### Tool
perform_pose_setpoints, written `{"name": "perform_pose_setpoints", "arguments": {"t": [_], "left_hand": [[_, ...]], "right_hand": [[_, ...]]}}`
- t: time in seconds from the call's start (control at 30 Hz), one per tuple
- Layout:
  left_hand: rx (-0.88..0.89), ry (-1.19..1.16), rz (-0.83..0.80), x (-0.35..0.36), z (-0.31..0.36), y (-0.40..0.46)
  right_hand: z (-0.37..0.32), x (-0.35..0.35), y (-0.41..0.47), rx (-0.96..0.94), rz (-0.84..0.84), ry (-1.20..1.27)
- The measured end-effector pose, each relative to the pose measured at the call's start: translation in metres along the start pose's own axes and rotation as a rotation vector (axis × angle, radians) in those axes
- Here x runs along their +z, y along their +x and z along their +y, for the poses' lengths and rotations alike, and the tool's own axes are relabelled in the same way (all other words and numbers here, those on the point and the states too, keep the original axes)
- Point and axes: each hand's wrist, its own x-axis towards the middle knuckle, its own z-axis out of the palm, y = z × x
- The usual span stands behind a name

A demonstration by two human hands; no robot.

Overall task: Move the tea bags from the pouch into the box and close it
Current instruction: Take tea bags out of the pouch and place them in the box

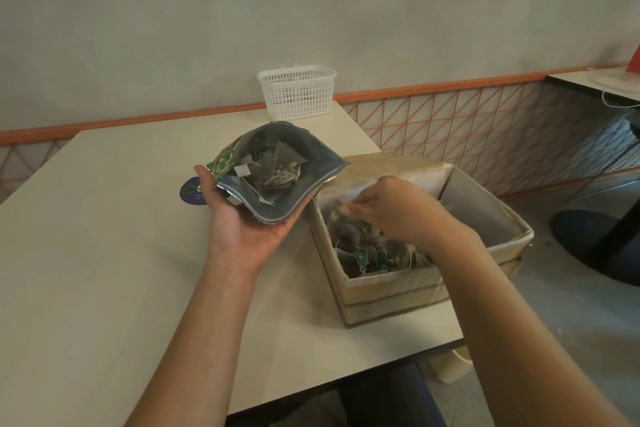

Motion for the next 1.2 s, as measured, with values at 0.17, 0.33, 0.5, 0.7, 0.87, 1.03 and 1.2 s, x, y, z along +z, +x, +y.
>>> {"name": "perform_pose_setpoints", "arguments": {"t": [0.17,0.33,0.5,0.7,0.87,1.03,1.2], "left_hand": [[0.006,-0.005,0.007,0.001,0.0,-0.001],[-0.008,0.001,-0.013,-0.001,0.001,0.0],[-0.012,0.023,-0.009,-0.003,0.003,0.001],[0.0,0.016,0.046,-0.008,0.007,0.002],[-0.018,-0.027,0.029,-0.01,0.013,0.004],[0.05,-0.032,-0.043,-0.004,0.021,0.001],[0.108,-0.01,-0.082,0.007,0.031,-0.004]], "right_hand": [[0.0,0.009,-0.003,-0.106,0.093,-0.005],[-0.002,0.012,-0.004,-0.121,-0.2,-0.075],[-0.018,-0.013,-0.006,-0.124,0.34,0.132],[-0.049,-0.017,0.032,-0.262,0.3,0.227],[-0.073,-0.003,0.062,-0.394,0.276,0.301],[-0.095,-0.004,0.051,-0.534,0.486,0.381],[-0.103,-0.005,0.038,-0.696,0.686,0.346]]}}
